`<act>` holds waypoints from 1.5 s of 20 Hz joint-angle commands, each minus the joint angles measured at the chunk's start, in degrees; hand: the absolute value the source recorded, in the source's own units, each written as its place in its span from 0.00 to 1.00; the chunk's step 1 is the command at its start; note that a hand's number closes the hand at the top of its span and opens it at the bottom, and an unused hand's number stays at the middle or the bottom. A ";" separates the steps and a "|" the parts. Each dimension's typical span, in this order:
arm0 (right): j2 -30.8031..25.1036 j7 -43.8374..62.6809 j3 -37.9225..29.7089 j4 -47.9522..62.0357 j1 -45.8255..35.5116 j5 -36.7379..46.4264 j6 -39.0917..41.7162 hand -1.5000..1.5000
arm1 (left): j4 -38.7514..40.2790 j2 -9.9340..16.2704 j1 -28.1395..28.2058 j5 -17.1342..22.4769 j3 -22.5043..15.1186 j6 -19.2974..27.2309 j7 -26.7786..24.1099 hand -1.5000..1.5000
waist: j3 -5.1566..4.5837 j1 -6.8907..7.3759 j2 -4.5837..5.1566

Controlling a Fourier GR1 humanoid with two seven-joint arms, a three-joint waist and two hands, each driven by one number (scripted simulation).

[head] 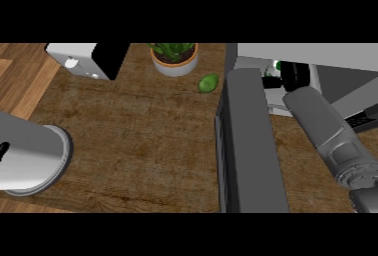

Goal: Pick up the milk, place it into the microwave and close the microwave

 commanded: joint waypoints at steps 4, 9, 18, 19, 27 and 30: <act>1.24 -3.44 -3.61 -1.15 -0.64 -3.82 10.01 0.00 | 1.06 -0.97 -0.33 -1.38 -3.97 -2.62 -0.58 0.00 | -0.07 -1.38 -0.77; -0.42 -6.31 -7.48 -1.73 0.36 -7.90 19.45 0.00 | 3.31 -0.56 0.69 -1.60 -4.85 -6.11 -2.67 0.00 | -0.18 -2.49 -1.33; 2.45 -12.06 -11.54 -0.79 7.38 -12.28 30.11 0.00 | 0.65 -3.99 -0.17 -3.96 -10.90 -4.78 -0.19 1.00 | -0.22 -5.07 -2.65; 2.24 -11.95 -12.68 -0.96 7.15 -13.45 31.72 0.00 | -0.17 -4.30 -0.61 -3.21 -11.99 -4.17 1.42 1.00 | -0.18 -4.95 -2.56; 1.66 -17.85 -13.30 -2.18 15.38 -15.07 47.49 0.00 | -0.25 -5.37 -0.55 -6.34 -19.22 -2.15 4.32 1.00 | -0.31 -7.03 -3.58; 5.13 -16.42 -13.35 -4.34 16.81 -15.84 45.00 0.00 | -0.71 -5.22 -2.97 -5.65 -20.49 -0.17 7.38 1.00 | -0.36 -7.58 -3.87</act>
